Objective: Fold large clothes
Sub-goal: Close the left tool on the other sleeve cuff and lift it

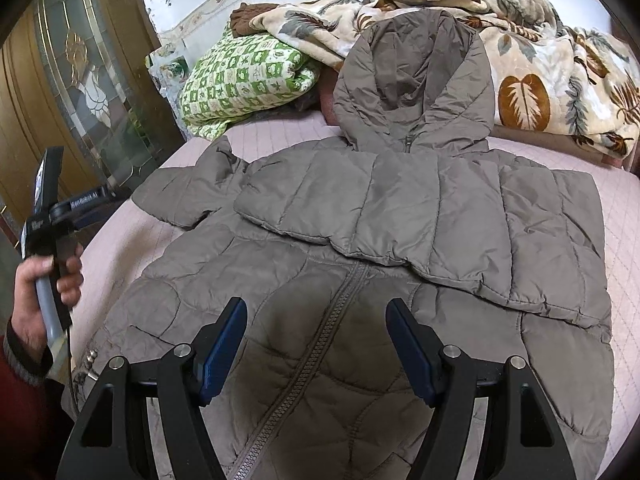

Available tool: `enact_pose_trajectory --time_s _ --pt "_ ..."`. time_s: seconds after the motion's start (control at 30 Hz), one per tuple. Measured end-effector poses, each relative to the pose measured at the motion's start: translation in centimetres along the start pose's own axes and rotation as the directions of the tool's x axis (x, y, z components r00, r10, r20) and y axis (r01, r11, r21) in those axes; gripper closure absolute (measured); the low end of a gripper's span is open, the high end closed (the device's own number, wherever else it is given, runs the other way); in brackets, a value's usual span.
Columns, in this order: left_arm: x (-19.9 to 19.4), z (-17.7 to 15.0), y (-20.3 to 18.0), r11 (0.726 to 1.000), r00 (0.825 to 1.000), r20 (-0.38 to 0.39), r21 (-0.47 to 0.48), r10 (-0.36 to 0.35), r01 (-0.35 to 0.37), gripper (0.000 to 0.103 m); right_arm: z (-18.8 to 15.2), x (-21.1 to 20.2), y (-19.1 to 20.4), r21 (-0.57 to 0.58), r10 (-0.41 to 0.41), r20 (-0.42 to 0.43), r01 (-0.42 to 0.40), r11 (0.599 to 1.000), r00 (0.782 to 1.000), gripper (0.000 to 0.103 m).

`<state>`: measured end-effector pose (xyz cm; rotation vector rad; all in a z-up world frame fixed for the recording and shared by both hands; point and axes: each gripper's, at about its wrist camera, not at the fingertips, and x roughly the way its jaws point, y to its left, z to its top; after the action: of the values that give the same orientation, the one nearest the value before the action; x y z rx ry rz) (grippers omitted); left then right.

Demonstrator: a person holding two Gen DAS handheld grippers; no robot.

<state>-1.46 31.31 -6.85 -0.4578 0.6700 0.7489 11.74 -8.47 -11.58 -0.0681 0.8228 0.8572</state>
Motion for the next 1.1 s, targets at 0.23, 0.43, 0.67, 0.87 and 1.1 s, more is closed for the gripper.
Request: enact_pose_trajectory --time_s 0.23,0.43,0.67,0.87,1.1 --pt "6.0 4.2 11.2 0.931 0.983 -0.101 -0.349 -0.151 0.107 0.004 0.0 -0.2 -0.5 0.016 0.006 0.006 -0.007 1.000 1.000 0.027" --pt "8.8 6.7 15.5 0.871 0.978 -0.062 -0.468 -0.199 0.147 0.021 0.3 -0.1 -0.2 -0.026 -0.043 0.023 0.044 0.999 0.999 0.027" --pt "13.7 8.6 18.0 0.800 0.961 -0.041 -0.564 -0.273 0.203 0.038 1.0 0.0 -1.6 -0.001 -0.065 0.041 0.065 0.998 0.997 0.027" --pt "16.8 8.9 19.5 0.779 0.963 -0.024 -0.594 -0.268 0.202 0.042 0.8 1.4 -1.5 -0.015 -0.067 0.009 0.067 0.998 0.998 0.027" --pt "19.2 8.7 19.8 0.794 0.973 0.000 -0.578 -0.230 0.187 0.042 1.1 2.2 -1.7 0.003 -0.064 0.007 0.064 0.998 0.998 0.027"
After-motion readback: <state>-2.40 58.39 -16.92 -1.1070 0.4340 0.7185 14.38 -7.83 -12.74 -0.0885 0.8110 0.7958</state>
